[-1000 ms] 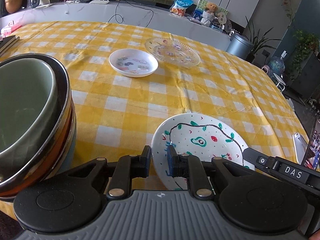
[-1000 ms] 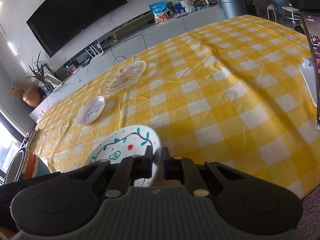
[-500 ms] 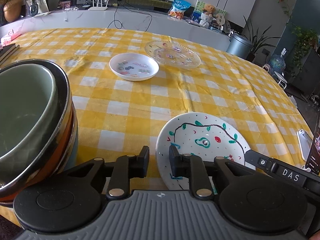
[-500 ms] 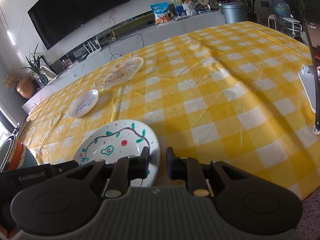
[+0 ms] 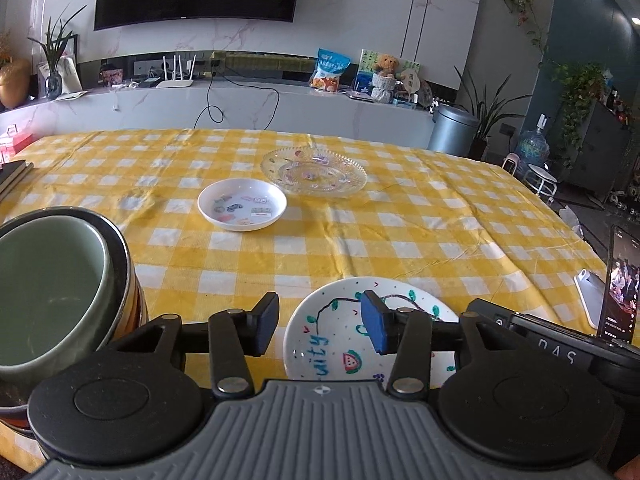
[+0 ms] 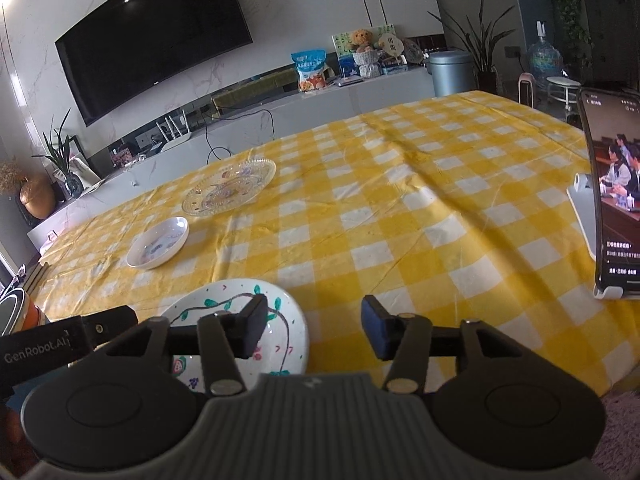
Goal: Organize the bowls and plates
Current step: 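Open both grippers and lift away from the Fruity plate, then close both grippers on the rim of the clear patterned glass plate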
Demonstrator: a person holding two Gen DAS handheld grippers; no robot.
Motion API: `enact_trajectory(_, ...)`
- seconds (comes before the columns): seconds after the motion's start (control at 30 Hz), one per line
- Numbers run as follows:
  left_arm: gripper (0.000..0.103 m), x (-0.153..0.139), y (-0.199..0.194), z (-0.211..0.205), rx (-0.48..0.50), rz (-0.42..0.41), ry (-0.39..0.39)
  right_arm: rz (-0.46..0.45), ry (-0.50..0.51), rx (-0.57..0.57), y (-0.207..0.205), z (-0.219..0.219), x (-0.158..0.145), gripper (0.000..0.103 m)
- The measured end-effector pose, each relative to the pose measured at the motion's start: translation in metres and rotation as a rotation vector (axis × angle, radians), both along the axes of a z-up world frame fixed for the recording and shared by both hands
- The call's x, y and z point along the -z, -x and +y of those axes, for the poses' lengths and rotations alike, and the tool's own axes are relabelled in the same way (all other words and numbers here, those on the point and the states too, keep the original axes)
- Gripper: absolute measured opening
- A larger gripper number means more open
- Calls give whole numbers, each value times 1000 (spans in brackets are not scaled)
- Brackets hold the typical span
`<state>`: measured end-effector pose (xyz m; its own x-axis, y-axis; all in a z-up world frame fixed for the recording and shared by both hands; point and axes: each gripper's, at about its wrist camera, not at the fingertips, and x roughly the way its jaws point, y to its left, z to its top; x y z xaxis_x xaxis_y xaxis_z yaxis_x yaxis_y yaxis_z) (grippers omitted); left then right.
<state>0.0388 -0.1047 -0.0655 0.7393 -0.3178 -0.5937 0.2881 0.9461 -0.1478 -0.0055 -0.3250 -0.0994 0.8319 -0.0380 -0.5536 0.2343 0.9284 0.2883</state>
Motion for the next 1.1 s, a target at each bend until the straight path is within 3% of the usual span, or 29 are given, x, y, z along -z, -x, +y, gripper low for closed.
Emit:
enact_trajectory(0.03,57,-2,0,-2,10,3,-8,-15,-1,3,1,0,-1,74)
enact_trajectory(0.13,59,-8,0,-7,45,22,-18,-30,-14,1,0,-2,-6,79)
enact_trajectory(0.23,71,-14,-5,-5,78,78,26,-26,-17,23,-4,-4,-8,85)
enact_trajectory(0.33,74,-23,-12,-4,130,148,69,-14,-11,45,-12,-6,-12,85)
enact_trajectory(0.57,78,-67,-39,-2,168,186,77,-8,-25,48,-37,-12,-23,86)
enact_trajectory(0.83,80,-113,-95,-4,202,126,-78,15,-31,12,-74,-5,-34,87)
enact_trajectory(0.97,80,-114,-127,-5,208,149,-151,49,-45,12,-93,-4,-33,87)
enact_trajectory(1.1,80,-103,-166,5,161,214,-154,87,-65,8,-115,-4,-31,87)
